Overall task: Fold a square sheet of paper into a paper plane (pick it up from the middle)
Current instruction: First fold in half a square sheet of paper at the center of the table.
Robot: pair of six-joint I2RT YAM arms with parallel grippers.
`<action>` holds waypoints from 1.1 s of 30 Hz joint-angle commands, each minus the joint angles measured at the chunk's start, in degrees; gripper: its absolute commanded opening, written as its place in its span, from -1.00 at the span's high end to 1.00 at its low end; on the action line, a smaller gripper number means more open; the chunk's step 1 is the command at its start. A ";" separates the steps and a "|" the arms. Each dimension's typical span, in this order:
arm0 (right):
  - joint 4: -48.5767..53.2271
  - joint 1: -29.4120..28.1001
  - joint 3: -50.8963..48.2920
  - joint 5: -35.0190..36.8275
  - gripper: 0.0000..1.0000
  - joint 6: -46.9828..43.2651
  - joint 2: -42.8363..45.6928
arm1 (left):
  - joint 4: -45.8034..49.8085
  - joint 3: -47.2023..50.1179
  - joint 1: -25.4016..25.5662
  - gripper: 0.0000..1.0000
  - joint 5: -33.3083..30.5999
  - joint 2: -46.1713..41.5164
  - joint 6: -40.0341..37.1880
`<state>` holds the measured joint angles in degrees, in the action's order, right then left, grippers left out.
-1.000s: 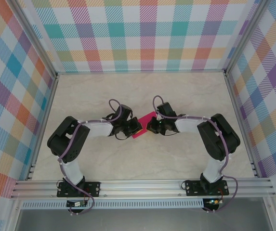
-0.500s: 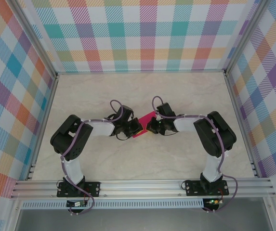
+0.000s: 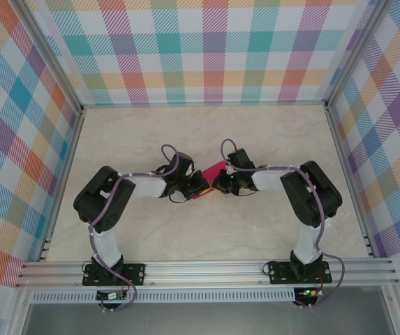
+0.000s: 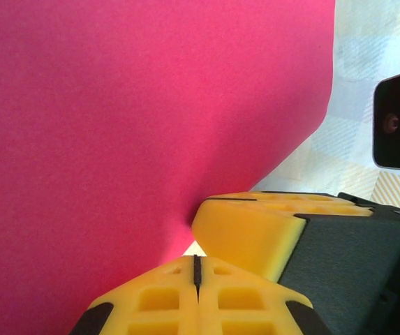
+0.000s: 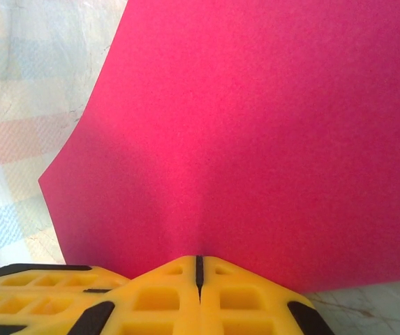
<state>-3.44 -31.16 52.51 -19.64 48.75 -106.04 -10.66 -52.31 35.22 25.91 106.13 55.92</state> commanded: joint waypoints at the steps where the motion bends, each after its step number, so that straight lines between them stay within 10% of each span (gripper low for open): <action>1: -0.18 0.22 0.85 -1.05 0.96 -1.36 -0.20 | 2.27 1.01 0.64 1.00 -0.79 1.54 -1.16; 19: -1.80 0.72 0.03 -1.94 0.94 -3.48 -1.52 | 7.16 2.28 0.64 1.00 -3.56 1.09 -2.22; 33: 0.01 12.04 -2.11 2.33 0.94 -9.82 0.15 | 18.39 3.52 0.63 1.00 -7.79 0.23 -2.52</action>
<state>-5.91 -21.91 51.40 -23.51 42.28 -106.76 -6.07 -51.90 35.59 22.50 105.97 54.39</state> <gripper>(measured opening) 0.066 0.053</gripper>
